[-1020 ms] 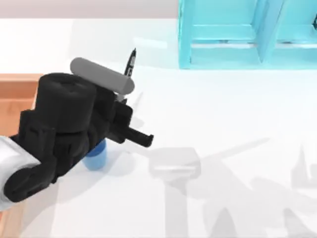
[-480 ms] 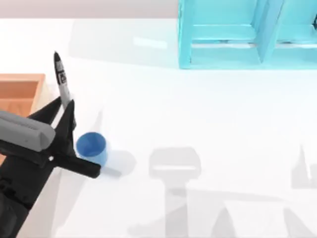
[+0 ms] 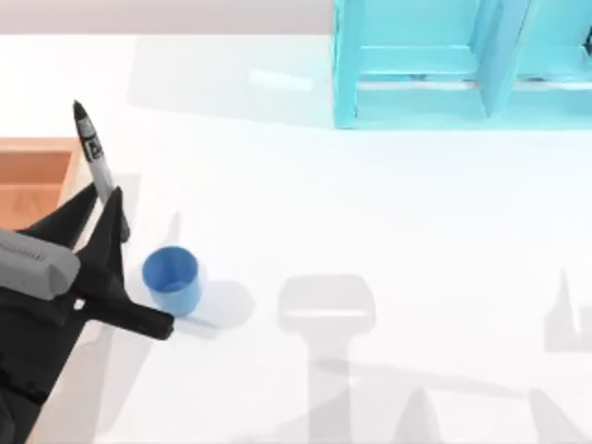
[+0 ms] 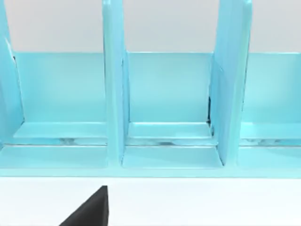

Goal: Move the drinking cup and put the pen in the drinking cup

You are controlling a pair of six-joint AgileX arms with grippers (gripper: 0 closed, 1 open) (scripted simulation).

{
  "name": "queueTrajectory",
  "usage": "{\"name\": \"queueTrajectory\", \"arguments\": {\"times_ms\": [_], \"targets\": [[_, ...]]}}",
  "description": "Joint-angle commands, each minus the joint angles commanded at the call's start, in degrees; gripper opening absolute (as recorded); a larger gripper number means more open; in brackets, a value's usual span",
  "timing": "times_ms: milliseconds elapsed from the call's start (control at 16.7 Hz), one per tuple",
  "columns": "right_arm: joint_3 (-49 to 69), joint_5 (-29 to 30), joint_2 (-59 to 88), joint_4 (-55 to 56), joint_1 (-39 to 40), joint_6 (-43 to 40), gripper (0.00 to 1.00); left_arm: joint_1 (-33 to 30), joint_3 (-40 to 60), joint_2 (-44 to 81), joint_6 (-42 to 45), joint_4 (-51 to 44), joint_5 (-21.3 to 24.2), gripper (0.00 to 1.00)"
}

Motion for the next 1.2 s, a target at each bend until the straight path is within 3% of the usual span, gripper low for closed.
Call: {"name": "queueTrajectory", "arguments": {"times_ms": [240, 720, 1080, 1200], "targets": [[0.0, 0.0, 0.0, 0.0, 0.0, 0.0, 1.00, 0.4, 1.0, 4.2, -0.1, 4.1, 0.9, 0.00], [0.0, 0.0, 0.0, 0.0, 0.0, 0.0, 1.00, 3.4, 4.1, 26.1, -0.4, 21.6, 3.8, 0.00], [0.0, 0.0, 0.0, 0.0, 0.0, 0.0, 1.00, 3.9, 4.6, 27.8, -0.4, 23.3, 4.2, 0.00], [0.0, 0.0, 0.0, 0.0, 0.0, 0.0, 1.00, 3.9, 4.6, 27.8, -0.4, 23.3, 4.2, 0.15]]}}
